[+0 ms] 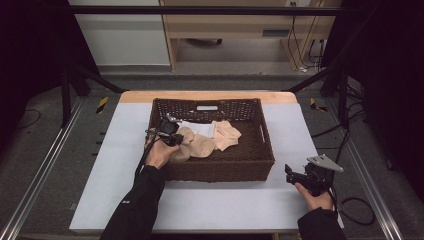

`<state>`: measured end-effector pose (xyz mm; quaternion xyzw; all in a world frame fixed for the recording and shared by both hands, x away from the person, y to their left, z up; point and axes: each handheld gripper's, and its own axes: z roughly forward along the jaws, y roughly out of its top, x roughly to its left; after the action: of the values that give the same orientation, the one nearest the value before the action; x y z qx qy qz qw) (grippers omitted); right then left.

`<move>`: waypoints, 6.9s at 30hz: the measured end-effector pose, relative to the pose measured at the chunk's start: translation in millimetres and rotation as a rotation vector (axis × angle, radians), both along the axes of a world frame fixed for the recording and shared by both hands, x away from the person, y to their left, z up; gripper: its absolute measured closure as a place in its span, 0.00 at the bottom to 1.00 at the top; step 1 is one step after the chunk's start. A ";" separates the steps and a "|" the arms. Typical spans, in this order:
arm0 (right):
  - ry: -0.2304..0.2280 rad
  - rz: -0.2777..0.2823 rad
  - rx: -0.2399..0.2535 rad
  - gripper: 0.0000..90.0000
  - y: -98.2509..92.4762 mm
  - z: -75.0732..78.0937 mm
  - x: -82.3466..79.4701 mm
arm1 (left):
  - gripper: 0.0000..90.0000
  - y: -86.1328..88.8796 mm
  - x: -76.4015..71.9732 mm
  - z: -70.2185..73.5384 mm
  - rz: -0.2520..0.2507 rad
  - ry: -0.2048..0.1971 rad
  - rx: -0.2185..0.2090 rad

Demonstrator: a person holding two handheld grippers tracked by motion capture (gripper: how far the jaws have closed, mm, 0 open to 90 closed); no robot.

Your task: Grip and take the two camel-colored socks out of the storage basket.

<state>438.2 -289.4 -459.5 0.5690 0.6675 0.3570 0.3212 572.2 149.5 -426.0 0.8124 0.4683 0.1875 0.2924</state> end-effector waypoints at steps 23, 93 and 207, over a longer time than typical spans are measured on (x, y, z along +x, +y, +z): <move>-0.008 -0.010 0.004 0.05 -1.9 1.2 -0.9 | 0.98 14.5 -17.0 23.8 0.017 -0.273 -0.222; -0.017 -0.020 0.008 0.05 -2.2 3.8 -4.3 | 0.98 38.5 -208.6 86.6 -0.318 -0.474 -0.448; -0.006 -0.027 -0.007 0.05 -2.6 1.9 -0.7 | 0.56 6.5 1.2 24.7 0.035 -0.238 -0.149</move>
<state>437.5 -292.1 -457.7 0.5759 0.6599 0.3522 0.3300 573.3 155.9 -401.3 0.7522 0.4571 0.2523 0.4020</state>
